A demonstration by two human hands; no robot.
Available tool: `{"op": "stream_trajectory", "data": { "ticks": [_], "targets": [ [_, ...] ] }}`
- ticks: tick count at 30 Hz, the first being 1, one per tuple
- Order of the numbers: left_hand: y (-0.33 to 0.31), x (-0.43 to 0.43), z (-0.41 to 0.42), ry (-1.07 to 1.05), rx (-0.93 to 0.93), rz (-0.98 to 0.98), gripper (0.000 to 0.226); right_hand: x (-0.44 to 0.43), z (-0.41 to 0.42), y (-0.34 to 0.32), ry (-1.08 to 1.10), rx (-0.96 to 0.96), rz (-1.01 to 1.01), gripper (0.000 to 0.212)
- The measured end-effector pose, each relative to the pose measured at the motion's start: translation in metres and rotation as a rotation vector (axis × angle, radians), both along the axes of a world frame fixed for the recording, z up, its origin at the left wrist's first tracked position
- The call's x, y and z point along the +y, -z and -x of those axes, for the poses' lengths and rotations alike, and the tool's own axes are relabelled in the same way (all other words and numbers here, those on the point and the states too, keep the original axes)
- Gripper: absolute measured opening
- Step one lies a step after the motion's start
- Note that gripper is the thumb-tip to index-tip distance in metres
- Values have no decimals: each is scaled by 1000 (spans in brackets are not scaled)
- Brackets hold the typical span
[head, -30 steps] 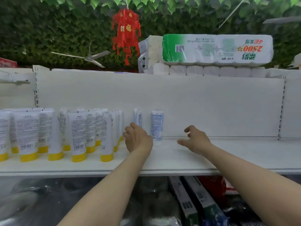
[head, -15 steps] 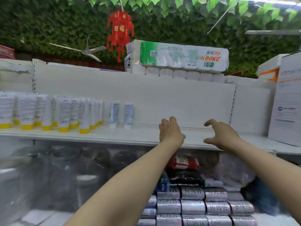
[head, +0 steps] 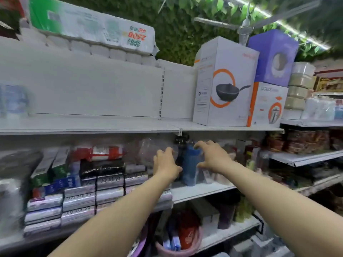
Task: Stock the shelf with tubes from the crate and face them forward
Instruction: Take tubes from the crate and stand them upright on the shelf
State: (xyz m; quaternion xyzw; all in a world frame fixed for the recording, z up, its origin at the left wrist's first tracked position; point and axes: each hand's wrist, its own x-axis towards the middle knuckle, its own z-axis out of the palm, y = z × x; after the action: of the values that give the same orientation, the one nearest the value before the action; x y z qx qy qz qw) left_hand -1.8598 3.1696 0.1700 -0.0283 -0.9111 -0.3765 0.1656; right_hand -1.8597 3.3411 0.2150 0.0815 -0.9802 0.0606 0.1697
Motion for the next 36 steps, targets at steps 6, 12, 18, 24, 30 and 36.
{"op": "stream_trajectory", "data": {
  "ticks": [6, 12, 18, 24, 30, 36],
  "targets": [
    [55, 84, 52, 107, -69, 91, 56, 83, 42, 64, 106, -81, 2, 61],
    [131, 151, 127, 208, -201, 131, 61, 150, 99, 132, 188, -260, 6, 61],
    [236, 189, 160, 224, -460, 179, 56, 199, 133, 238, 227, -471, -1, 57],
    [353, 202, 157, 173, -754, 200, 70, 237, 143, 362, 222, -775, 92, 52],
    [463, 203, 114, -29, -1028, 62, 58, 254, 141, 487, 177, -1088, 272, 49],
    [545, 192, 87, -200, -1179, 63, 57, 242, 116, 595, 230, -1302, 463, 48]
  ]
}}
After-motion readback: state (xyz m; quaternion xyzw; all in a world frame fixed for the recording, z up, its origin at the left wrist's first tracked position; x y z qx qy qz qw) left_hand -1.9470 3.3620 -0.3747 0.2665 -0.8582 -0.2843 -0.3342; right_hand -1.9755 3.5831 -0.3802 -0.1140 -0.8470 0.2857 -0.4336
